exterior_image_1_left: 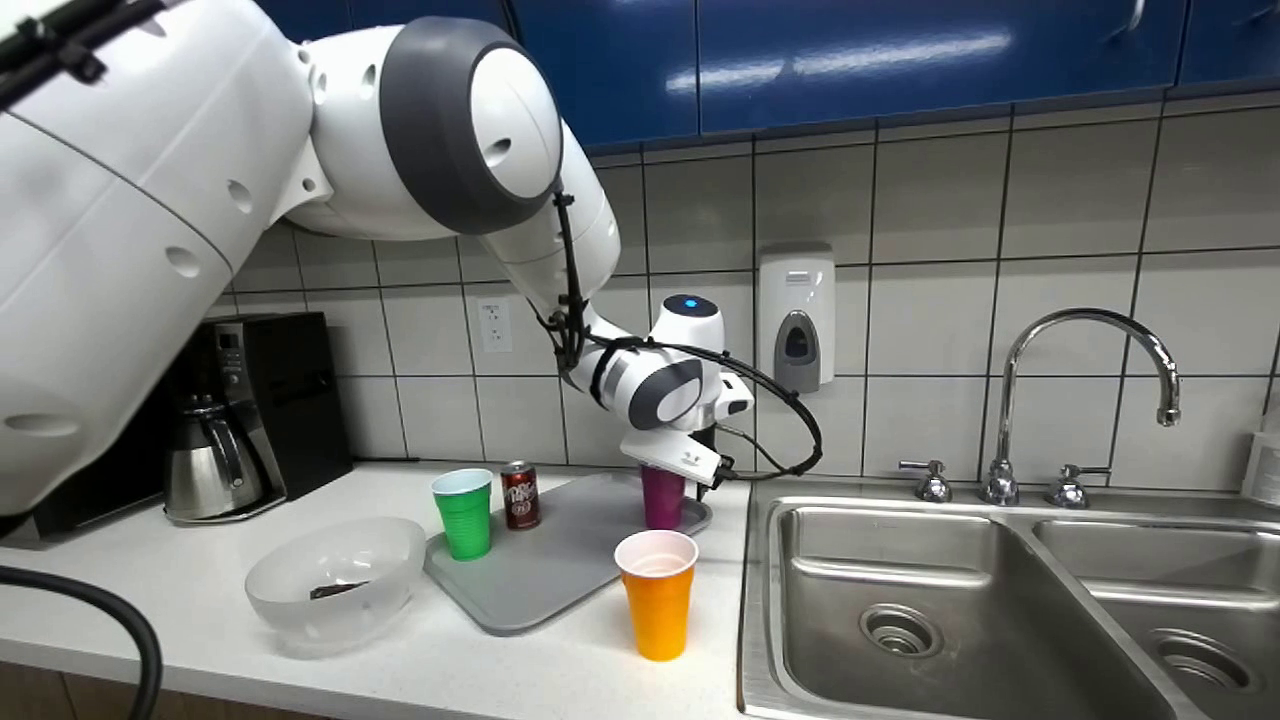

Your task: Remove the cups from the tray.

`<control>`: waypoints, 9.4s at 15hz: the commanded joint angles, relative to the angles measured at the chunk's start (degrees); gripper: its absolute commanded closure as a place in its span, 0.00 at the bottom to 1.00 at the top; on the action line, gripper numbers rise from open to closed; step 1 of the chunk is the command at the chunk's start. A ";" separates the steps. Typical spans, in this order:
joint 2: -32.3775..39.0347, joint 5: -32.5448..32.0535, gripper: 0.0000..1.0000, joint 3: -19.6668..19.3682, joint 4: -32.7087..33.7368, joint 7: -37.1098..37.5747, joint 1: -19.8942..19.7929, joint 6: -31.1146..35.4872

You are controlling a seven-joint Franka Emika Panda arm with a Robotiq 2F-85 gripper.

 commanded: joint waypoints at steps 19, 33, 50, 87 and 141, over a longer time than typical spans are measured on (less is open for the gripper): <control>-6.46 -1.18 0.99 2.15 -4.32 0.83 -1.68 0.79; -15.91 0.30 0.99 0.84 -15.13 -0.69 -5.18 0.29; -16.25 0.07 0.99 -1.80 -21.48 -1.50 -6.75 1.85; -24.75 1.93 0.00 1.05 -26.64 -1.45 -7.69 7.10; -26.64 2.08 0.00 6.69 -34.24 3.52 16.15 4.77</control>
